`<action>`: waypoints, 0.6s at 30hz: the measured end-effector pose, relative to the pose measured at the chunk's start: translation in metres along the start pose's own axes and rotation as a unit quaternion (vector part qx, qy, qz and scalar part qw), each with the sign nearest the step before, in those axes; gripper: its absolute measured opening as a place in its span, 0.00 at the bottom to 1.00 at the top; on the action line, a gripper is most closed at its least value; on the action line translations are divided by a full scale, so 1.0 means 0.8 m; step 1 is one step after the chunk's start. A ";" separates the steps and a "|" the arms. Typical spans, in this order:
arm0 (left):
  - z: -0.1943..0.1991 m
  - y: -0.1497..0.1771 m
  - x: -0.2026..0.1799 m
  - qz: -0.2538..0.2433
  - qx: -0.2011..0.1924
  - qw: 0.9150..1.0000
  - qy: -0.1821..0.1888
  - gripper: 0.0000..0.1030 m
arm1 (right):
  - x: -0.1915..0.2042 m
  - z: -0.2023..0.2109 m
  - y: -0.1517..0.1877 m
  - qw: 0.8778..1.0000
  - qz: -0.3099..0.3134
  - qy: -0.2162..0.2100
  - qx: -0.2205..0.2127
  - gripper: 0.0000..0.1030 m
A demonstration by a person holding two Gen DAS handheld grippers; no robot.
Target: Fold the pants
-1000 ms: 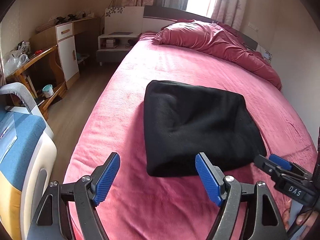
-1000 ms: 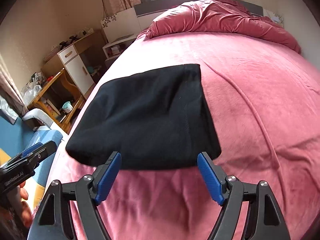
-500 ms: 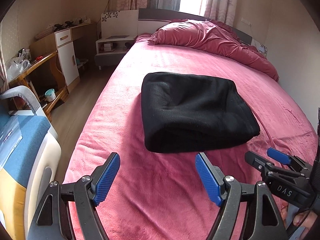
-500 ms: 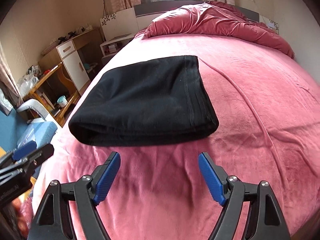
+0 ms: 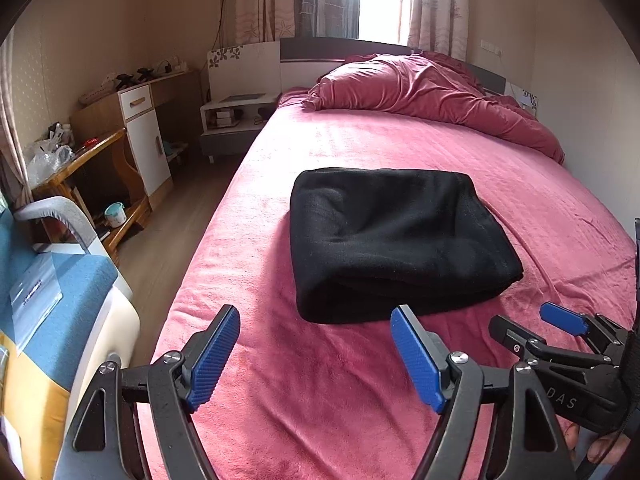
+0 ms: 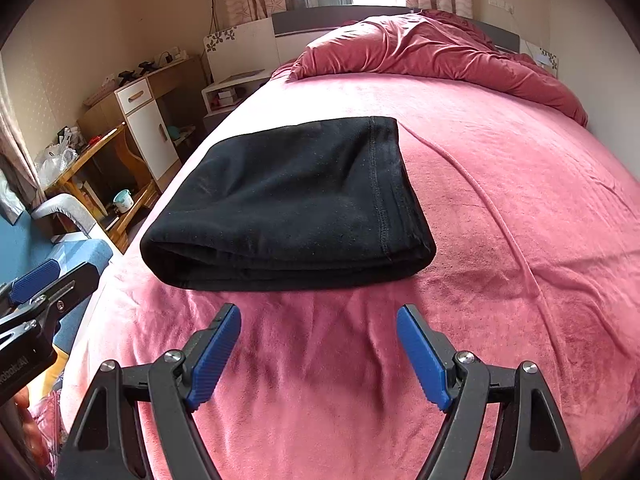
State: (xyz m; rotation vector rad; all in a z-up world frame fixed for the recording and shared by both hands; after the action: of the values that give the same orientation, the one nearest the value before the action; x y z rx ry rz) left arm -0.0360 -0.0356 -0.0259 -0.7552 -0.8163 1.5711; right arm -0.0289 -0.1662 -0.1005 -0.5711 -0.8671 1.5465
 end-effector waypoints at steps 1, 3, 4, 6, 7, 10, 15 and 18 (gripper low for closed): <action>-0.001 0.000 0.000 0.002 0.001 1.000 0.001 0.77 | 0.000 0.000 0.000 1.000 0.001 -0.001 0.000 0.78; -0.003 0.001 0.002 0.006 0.006 1.000 -0.002 0.77 | 0.000 0.000 0.000 1.000 0.000 -0.001 0.000 0.78; -0.004 0.002 0.003 0.006 0.008 1.000 -0.004 0.77 | -0.001 0.000 0.000 1.000 -0.001 -0.001 0.001 0.78; -0.005 0.003 0.004 0.006 0.010 1.000 -0.007 0.77 | -0.001 0.000 0.000 1.000 -0.001 0.000 0.001 0.78; -0.005 0.003 0.004 0.007 0.011 1.000 -0.007 0.77 | -0.001 0.000 0.000 1.000 -0.001 0.000 0.001 0.78; -0.005 0.003 0.004 0.006 0.009 1.000 -0.008 0.77 | 0.000 0.000 0.000 1.000 0.000 0.000 0.000 0.78; -0.001 0.003 0.005 0.003 0.001 1.000 -0.007 0.77 | -0.002 0.001 -0.001 1.000 0.003 0.000 -0.004 0.78; 0.002 0.004 0.004 0.003 -0.001 1.000 -0.007 0.77 | -0.002 0.002 -0.001 1.000 0.005 0.001 -0.004 0.78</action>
State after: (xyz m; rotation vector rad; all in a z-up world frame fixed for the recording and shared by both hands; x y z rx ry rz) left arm -0.0395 -0.0326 -0.0281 -0.7477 -0.8266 1.5826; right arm -0.0297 -0.1684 -0.0993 -0.5818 -0.8705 1.5517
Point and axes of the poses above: each gripper's, at about its wrist camera, not at the fingertips, and z roughly against the way its jaws point, x to its left, y to its underside, the point moved 1 cm from there along -z, roughly the way its jaws point, and after that the axes turned 8 degrees about -x, right-handed, at the moved point
